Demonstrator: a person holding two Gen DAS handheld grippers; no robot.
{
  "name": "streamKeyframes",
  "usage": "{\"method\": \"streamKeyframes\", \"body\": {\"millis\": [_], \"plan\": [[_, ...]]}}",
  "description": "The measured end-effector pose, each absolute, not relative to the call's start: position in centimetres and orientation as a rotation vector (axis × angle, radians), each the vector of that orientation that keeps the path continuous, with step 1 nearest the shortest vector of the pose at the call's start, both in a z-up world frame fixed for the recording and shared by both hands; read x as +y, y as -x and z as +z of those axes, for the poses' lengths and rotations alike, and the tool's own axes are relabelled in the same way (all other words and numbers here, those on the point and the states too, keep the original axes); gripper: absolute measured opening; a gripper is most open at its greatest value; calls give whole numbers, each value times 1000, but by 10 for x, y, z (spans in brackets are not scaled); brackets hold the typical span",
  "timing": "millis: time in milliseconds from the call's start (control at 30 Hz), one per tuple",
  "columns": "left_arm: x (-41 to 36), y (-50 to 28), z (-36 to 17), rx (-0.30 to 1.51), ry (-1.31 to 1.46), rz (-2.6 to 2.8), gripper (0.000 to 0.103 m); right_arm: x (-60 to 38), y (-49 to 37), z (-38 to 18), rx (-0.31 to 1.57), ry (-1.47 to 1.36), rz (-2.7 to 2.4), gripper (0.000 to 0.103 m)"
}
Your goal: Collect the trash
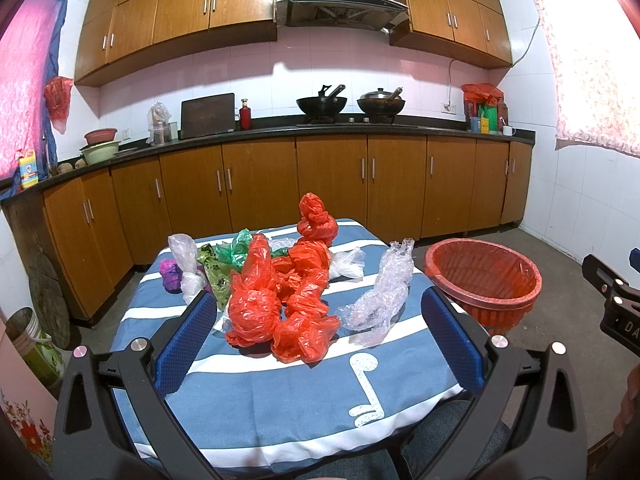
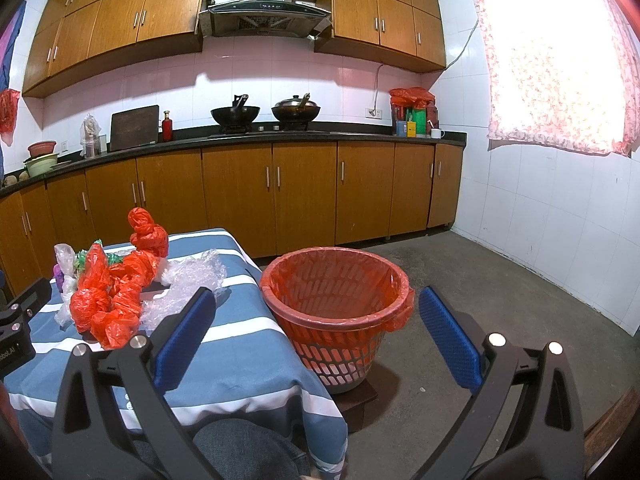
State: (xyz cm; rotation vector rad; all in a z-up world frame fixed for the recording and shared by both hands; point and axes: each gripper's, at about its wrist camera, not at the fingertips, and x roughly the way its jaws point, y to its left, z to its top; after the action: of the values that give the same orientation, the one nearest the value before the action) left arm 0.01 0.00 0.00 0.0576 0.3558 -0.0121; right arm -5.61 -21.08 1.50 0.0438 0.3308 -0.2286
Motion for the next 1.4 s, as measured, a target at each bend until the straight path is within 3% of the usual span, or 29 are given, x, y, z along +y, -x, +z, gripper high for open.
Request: {"method": "streamKeyframes", "body": {"millis": [1000,1400], "plan": [[0,0,0,359,-58,-10,101,-212,56,14,335,-46,-230,99],[15,-12,-15,411,-42,24,101,-210,32,-2,427,-72,-184,99]]}}
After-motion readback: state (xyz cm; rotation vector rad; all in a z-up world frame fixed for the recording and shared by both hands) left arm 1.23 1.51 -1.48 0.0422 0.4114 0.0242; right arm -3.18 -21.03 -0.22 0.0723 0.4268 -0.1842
